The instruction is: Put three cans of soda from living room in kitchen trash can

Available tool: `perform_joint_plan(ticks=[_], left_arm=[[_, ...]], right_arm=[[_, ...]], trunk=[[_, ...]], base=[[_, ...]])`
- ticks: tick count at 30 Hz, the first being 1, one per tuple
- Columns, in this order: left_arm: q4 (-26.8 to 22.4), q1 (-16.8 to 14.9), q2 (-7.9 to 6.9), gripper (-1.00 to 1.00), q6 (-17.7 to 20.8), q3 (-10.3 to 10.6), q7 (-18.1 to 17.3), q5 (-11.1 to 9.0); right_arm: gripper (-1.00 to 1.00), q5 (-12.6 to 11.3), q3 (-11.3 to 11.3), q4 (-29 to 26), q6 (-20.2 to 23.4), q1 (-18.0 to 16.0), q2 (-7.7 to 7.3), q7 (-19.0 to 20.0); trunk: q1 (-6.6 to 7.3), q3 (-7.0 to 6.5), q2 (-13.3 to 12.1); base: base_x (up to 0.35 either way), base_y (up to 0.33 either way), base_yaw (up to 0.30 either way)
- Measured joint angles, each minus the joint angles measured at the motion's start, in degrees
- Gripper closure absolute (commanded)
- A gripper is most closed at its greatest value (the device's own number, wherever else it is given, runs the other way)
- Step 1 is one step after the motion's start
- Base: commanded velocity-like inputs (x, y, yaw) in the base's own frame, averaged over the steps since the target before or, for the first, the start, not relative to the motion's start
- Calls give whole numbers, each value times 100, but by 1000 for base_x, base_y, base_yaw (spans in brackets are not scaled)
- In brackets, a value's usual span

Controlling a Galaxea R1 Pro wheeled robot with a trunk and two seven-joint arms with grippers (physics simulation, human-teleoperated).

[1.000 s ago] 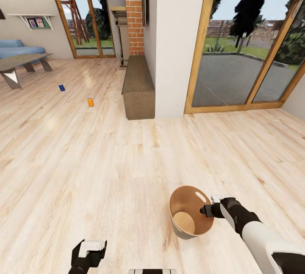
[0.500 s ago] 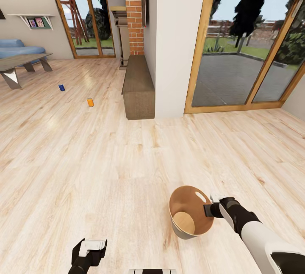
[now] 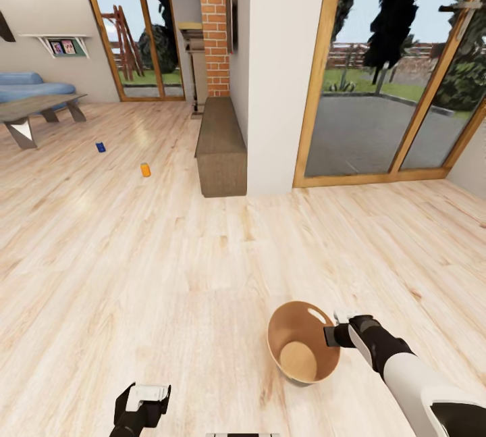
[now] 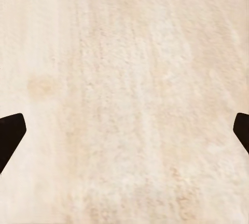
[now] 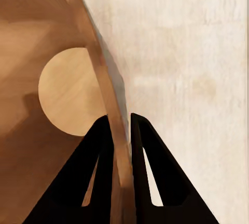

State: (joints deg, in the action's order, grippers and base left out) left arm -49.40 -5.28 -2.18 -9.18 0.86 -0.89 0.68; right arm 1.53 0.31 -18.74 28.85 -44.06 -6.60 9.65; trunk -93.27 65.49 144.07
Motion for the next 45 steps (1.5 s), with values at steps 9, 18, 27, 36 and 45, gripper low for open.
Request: perform_joint_plan(ticks=[9,18,27,36,45], left_arm=[[163,-2,-11,-100,6,-73,53,12],[175,0,-11,-100,-7,-74,54,15],[191,0,-11,-100,-13,-61,54,16],[194,0,-11,-100,-14,-43,56,19],[194,-2,-11,-100,-14,-34,57,20]], right_arm=[[100,72,46,6,-7,4,26,-3],[100,82,50,12,-8,4,26,-5],[100,78,52,16,-7,4,50,-4],[100,80,54,22,-8,4,64,-4],[100,81,53,29,-8,4,69,-4]], trunk=[[23,-199,-12],[46,-398,-24],[69,-598,-36],[92,-797,-48],[116,-996,-60]], base=[[0,0,0],[0,0,0],[0,0,0],[0,0,0],[0,0,0]])
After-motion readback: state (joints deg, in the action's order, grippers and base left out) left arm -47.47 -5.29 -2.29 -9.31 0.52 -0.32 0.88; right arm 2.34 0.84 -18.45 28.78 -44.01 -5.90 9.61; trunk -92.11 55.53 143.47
